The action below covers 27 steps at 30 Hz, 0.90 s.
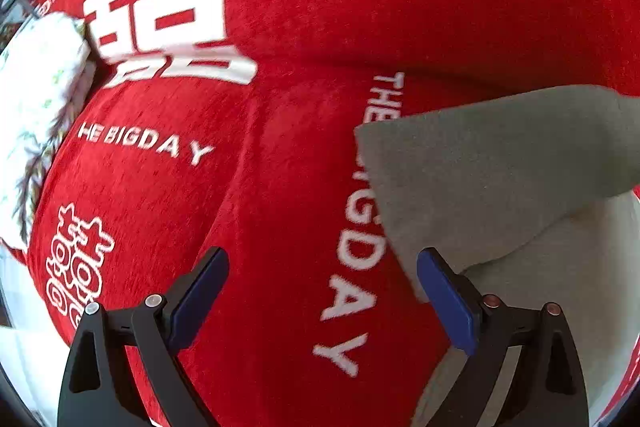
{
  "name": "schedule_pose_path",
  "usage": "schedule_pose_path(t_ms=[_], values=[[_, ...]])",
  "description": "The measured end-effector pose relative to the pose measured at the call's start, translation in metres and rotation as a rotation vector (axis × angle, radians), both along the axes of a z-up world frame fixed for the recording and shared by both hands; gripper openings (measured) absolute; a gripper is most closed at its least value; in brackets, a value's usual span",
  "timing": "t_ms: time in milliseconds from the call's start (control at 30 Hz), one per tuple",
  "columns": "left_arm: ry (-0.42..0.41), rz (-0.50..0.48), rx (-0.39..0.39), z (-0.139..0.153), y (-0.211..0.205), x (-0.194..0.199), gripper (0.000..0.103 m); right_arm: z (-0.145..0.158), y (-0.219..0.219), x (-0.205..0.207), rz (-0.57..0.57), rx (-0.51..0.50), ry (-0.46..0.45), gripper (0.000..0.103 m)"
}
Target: Fold small clothes
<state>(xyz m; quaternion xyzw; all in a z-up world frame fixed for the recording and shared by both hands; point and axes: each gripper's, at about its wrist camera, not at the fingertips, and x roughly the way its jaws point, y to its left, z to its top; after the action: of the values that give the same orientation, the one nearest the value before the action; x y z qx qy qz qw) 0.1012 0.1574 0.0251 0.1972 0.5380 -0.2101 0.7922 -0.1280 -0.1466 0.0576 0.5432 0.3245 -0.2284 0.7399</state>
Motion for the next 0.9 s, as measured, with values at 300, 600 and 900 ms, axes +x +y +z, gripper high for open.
schedule_pose_path(t_ms=[300, 600, 900], values=[[0.01, -0.044, 0.02, -0.005, -0.026, 0.006, 0.096, -0.07, -0.041, -0.093, -0.159, 0.177, 0.141, 0.019], [0.055, -0.062, 0.036, -0.018, -0.056, 0.012, 0.096, -0.079, -0.057, -0.11, -0.186, 0.169, 0.149, 0.007], [0.037, -0.046, 0.086, -0.028, -0.05, 0.026, 0.096, -0.079, -0.047, -0.116, -0.186, 0.13, 0.294, 0.013]])
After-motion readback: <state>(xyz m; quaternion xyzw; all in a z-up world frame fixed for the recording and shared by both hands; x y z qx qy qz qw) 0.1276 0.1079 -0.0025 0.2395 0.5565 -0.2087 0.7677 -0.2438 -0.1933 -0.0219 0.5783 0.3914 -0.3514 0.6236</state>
